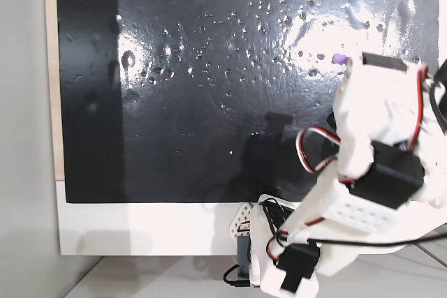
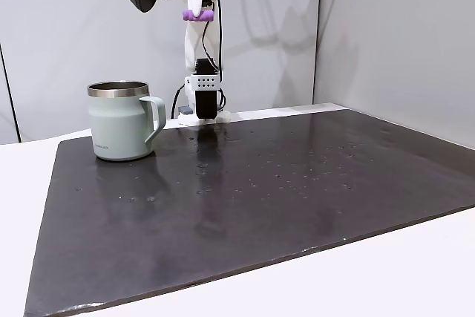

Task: Grasp a pengrip and put it in the cup.

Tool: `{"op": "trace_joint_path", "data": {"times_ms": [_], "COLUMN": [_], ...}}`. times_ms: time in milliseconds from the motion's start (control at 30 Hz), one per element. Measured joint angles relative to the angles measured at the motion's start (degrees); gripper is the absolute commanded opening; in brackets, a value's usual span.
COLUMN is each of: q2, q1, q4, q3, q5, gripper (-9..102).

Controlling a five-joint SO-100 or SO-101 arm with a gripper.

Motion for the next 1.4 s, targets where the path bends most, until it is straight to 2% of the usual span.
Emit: {"op": "trace_joint_path", "data": {"times_ms": [400, 833, 1400], "q2": [12.22, 15.38, 8.00], "q1": [17.75, 33.13, 35.42], "q4": [0.00, 0.00, -5.45], "q3": [18.54, 24.70, 24.61], "q5": [-15.21, -27.69, -28.21], "gripper": [0, 0, 1]}}
